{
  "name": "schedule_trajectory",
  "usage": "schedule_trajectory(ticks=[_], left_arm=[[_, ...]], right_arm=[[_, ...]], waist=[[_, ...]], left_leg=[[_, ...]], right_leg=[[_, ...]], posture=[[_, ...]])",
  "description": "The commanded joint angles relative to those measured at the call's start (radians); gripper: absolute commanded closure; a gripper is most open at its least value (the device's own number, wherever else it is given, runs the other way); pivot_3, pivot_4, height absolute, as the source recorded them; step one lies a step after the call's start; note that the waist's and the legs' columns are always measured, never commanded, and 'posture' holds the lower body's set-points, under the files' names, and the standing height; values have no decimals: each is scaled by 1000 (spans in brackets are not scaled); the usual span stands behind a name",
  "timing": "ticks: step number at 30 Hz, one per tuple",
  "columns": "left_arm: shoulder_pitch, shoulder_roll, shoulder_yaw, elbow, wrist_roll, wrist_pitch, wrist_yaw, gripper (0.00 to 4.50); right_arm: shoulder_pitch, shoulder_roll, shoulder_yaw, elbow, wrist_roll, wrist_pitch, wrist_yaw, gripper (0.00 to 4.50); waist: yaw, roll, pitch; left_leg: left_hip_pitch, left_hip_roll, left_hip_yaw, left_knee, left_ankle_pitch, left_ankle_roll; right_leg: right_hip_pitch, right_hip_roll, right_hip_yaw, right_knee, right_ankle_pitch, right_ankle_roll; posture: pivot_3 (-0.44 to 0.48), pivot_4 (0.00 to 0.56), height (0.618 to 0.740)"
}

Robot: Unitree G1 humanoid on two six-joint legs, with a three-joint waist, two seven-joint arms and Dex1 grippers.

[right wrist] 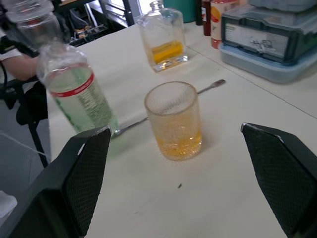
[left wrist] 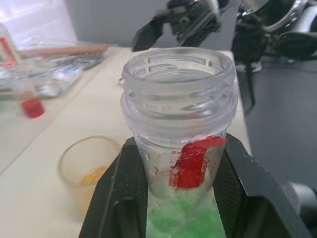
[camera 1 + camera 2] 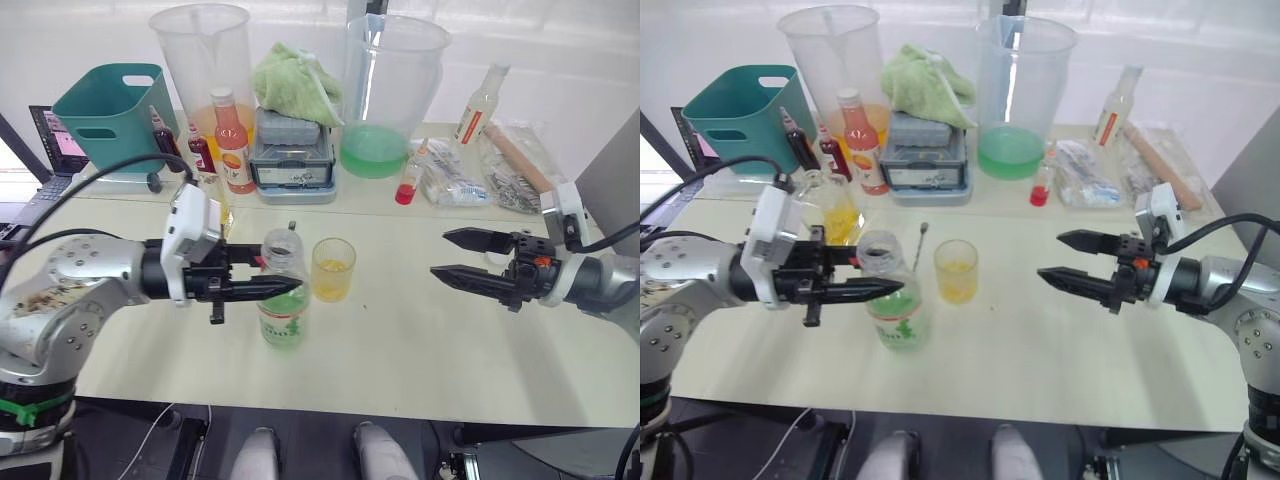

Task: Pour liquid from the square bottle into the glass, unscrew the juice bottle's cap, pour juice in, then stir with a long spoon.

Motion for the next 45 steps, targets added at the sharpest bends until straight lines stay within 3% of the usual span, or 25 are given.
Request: schedule_trajectory(ticks=[1,7,19,29,33,37,45], left_arm=[[-69,-11,19,60,80,-104,32,3100],[-205,-117,-92,204,261,-243,112,3100],[-384,-343,-257,593,594,-610,223,3100],[-476,-401,-324,812,755,-860,239,3100],[-504,-402,-401,917,939,-1136,328,3100],[-518,-405,-436,1001,1056,-1291,425,3100],[-549,-398,-486,1136,1263,-1454,638,3100]], right_arm=[[5,4,12,-22,0,-38,10,43],[65,65,54,-60,-13,-77,-25,43],[202,125,25,-190,5,-105,-155,43],[285,144,7,-259,-9,-148,-228,43],[309,146,-6,-284,-11,-161,-263,43],[318,147,-7,-303,-3,-169,-290,43],[327,143,-7,-314,-1,-178,-319,43]], waist=[[9,0,0],[31,-1,0],[28,-2,0],[28,-2,0],[32,-2,0],[31,-2,0],[32,-2,0]], left_leg=[[0,0,0,1,0,0],[-2,-1,0,2,0,0],[-3,-1,-1,2,0,0],[-3,-2,-1,3,0,0],[-3,-2,-1,3,0,0],[-3,-2,-1,3,0,0],[-3,-2,-1,3,0,0]], right_leg=[[0,0,0,0,0,0],[0,0,0,-1,0,0],[-1,0,0,0,1,1],[0,-1,0,0,1,1],[0,-1,0,0,1,1],[0,-1,0,0,2,1],[0,-1,0,0,2,1]], posture=[[0,150,723],[0,150,723],[0,150,723],[0,150,723],[0,150,723],[0,150,723],[0,150,723]])
